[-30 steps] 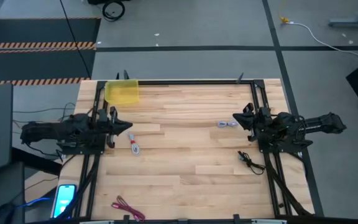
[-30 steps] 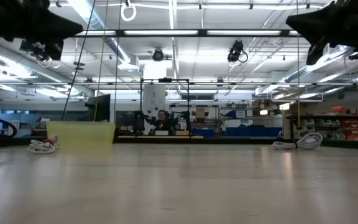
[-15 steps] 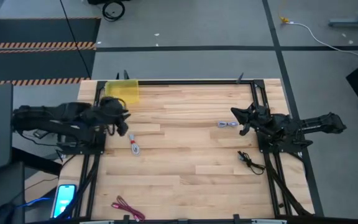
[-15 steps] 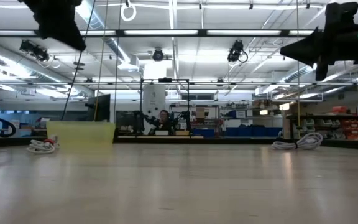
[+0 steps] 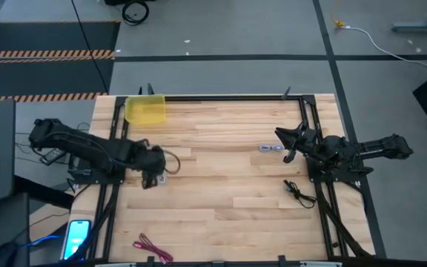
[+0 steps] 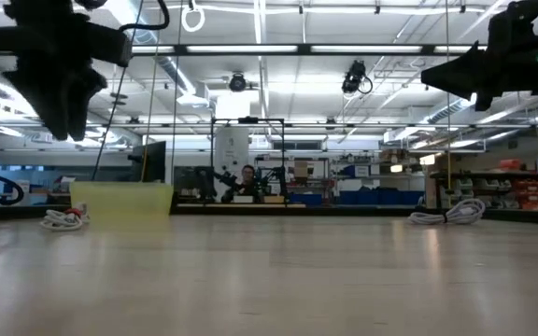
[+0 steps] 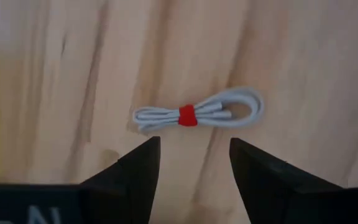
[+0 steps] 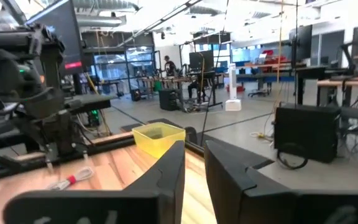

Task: Pick and place USB-C Cables
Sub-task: Put the left white charger cable into the yellow transparent bin

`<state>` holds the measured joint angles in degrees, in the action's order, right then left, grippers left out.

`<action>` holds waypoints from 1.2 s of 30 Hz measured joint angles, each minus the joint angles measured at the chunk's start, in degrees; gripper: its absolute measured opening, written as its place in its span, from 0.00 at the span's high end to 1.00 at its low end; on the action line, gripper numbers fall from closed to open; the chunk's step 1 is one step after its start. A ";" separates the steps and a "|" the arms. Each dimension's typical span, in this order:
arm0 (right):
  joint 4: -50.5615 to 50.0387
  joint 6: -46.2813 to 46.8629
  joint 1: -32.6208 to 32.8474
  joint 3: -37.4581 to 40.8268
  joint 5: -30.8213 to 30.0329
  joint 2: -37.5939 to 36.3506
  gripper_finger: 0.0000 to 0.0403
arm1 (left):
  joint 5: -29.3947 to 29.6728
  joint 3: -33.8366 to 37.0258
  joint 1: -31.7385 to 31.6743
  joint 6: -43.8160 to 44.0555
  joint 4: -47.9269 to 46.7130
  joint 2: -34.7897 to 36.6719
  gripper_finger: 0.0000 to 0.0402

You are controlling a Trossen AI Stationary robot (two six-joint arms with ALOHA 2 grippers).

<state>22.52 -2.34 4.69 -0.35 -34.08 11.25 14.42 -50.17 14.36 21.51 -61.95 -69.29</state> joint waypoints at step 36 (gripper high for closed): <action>1.32 1.76 -1.80 0.01 0.69 0.00 0.76 | 2.46 -0.02 -1.53 -48.33 5.82 -22.54 0.51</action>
<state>23.84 -0.58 2.90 -0.34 -33.39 11.25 16.88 -50.19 12.82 -26.82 -56.13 -91.84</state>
